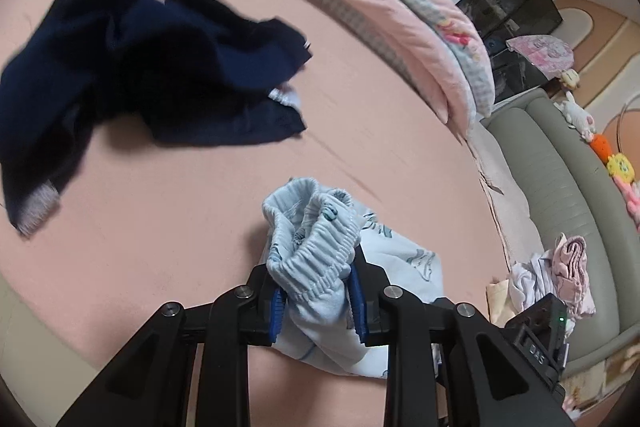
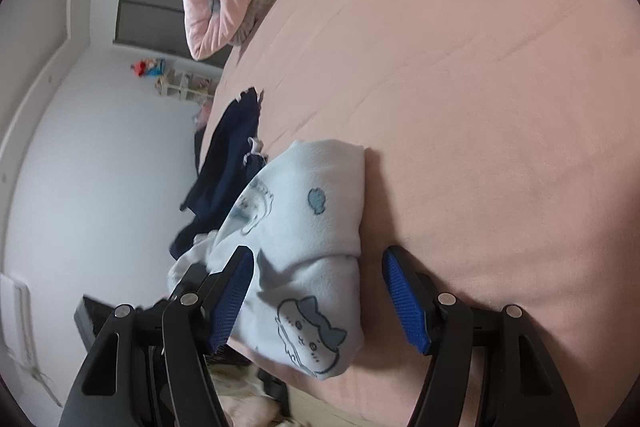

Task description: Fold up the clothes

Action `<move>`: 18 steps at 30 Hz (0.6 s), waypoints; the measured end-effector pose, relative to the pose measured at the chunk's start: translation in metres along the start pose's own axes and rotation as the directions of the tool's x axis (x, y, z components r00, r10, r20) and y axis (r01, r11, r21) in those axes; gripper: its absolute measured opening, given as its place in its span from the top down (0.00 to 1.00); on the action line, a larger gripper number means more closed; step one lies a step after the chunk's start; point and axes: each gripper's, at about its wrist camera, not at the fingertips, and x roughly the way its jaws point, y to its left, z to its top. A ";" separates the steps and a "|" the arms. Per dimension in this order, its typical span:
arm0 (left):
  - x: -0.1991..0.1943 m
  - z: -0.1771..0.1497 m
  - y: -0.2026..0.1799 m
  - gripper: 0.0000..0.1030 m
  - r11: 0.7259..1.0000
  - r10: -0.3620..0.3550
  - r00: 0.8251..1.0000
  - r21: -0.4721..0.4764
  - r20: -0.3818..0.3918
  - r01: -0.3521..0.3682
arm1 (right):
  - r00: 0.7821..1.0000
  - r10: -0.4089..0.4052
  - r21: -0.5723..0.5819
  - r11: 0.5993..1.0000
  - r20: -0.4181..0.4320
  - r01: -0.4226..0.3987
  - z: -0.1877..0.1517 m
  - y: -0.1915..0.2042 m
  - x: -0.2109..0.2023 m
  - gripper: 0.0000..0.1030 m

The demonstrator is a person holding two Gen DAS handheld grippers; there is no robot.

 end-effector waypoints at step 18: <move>-0.024 0.012 0.016 0.39 0.999 0.009 0.994 0.038 -0.108 -0.005 | 0.987 -0.159 -0.235 0.960 -0.004 0.154 -0.009 0.021 0.014 0.39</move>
